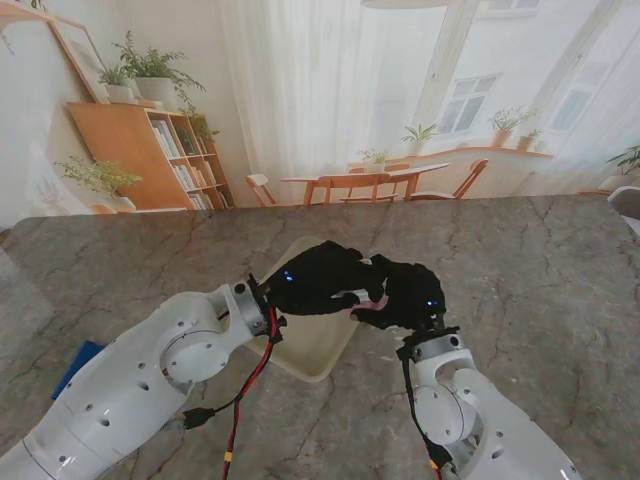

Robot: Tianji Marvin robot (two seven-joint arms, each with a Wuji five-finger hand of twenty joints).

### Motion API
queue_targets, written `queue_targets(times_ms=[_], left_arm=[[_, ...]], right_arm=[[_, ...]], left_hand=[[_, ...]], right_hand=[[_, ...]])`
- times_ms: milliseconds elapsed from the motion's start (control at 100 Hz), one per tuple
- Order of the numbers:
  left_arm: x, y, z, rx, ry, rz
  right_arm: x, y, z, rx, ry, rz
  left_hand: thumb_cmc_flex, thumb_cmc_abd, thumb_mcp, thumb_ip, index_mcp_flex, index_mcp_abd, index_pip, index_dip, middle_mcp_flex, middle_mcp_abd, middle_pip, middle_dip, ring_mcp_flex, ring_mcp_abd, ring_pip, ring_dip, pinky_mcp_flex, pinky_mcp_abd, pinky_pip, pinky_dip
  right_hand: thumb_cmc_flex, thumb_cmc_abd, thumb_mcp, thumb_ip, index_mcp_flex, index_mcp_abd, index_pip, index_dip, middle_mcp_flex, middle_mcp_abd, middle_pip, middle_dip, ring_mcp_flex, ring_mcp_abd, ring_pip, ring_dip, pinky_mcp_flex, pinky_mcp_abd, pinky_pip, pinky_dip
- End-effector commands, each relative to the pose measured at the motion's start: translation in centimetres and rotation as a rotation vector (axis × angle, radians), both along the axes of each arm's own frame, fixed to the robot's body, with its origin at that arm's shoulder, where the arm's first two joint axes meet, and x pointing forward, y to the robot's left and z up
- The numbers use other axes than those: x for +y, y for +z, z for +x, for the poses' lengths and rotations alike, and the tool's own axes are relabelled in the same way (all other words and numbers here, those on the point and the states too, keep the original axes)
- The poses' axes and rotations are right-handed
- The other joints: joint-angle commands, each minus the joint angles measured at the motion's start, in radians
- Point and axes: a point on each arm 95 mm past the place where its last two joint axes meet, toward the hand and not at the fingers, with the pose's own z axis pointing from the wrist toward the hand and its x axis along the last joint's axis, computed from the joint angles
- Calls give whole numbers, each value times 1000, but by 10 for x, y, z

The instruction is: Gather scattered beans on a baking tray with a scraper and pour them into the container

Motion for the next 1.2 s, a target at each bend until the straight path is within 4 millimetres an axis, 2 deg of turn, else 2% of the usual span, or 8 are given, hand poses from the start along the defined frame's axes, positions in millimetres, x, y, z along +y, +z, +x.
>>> queue_targets(times_ms=[0, 380, 480, 710, 730, 830, 1120, 1190], left_arm=[[1, -3, 2, -1, -9, 2], [9, -5, 8, -45, -65, -88], [11, -5, 8, -61, -71, -99], [16, -6, 6, -55, -30, -117], [16, -6, 6, -54, -25, -118], [17, -9, 5, -18, 25, -138], [-1, 2, 1, 59, 145, -56], [12, -20, 8, 102, 109, -70]], right_arm=[[1, 3, 0, 4, 0, 23], [-1, 4, -2, 26, 1, 76], [-2, 4, -2, 29, 2, 69], [0, 4, -1, 27, 8, 35], [0, 4, 0, 26, 8, 32], [0, 3, 0, 23, 11, 17], [2, 4, -1, 13, 8, -5], [3, 4, -1, 13, 8, -7]], left_hand=[[175, -7, 252, -75, 20, -37, 71, 23, 61, -53, 73, 8, 110, -349, 57, 8, 13, -162, 50, 0], [185, -100, 364, -122, 73, -120, 302, -13, 109, -144, 117, 20, 180, -427, 58, 11, 73, -220, 105, -71], [30, 38, 287, -55, -49, -62, 54, -204, -19, -22, 17, -86, 63, -353, 9, -50, 6, -192, -50, -65], [-223, 118, -54, -77, -261, 136, -566, -418, -301, 145, -78, -207, -262, -178, -18, -108, -263, -58, -153, -133], [-217, 159, -181, -71, -284, 162, -603, -422, -326, 165, -78, -213, -292, -161, -12, -112, -281, -47, -158, -144], [-264, 275, -390, -59, -349, 272, -638, -462, -366, 221, -74, -205, -352, -99, 7, -91, -319, 3, -167, -114], [-458, 324, -403, -55, -317, 478, -599, -448, -294, 319, -7, -27, -309, -30, 81, 60, -295, 40, -87, 102], [-473, 324, -402, -56, -297, 491, -593, -448, -274, 318, -7, -14, -294, -32, 88, 82, -286, 34, -72, 130]], right_hand=[[213, 198, 208, 82, 80, -231, 159, 48, 112, -147, 163, 45, 26, -58, -7, -4, 0, -11, 13, 7], [199, 198, 212, 81, 81, -255, 155, 50, 116, -165, 152, 51, 27, -71, -19, 0, 3, -24, 2, -1], [200, 199, 213, 81, 81, -256, 152, 50, 117, -166, 149, 54, 29, -71, -22, 1, 3, -26, 0, -3], [203, 198, 212, 81, 82, -250, 152, 52, 118, -160, 146, 58, 30, -66, -25, 6, 5, -22, 1, -4], [203, 198, 212, 81, 82, -249, 152, 52, 119, -160, 146, 59, 30, -65, -25, 6, 4, -21, 1, -4], [207, 197, 211, 82, 83, -243, 153, 53, 119, -157, 144, 60, 30, -62, -25, 9, 3, -15, 3, -4], [211, 195, 209, 82, 84, -238, 153, 54, 119, -151, 144, 62, 31, -57, -20, 12, 2, -10, 7, -2], [211, 195, 209, 83, 84, -235, 152, 54, 119, -150, 144, 62, 31, -57, -20, 12, 2, -12, 7, -3]])
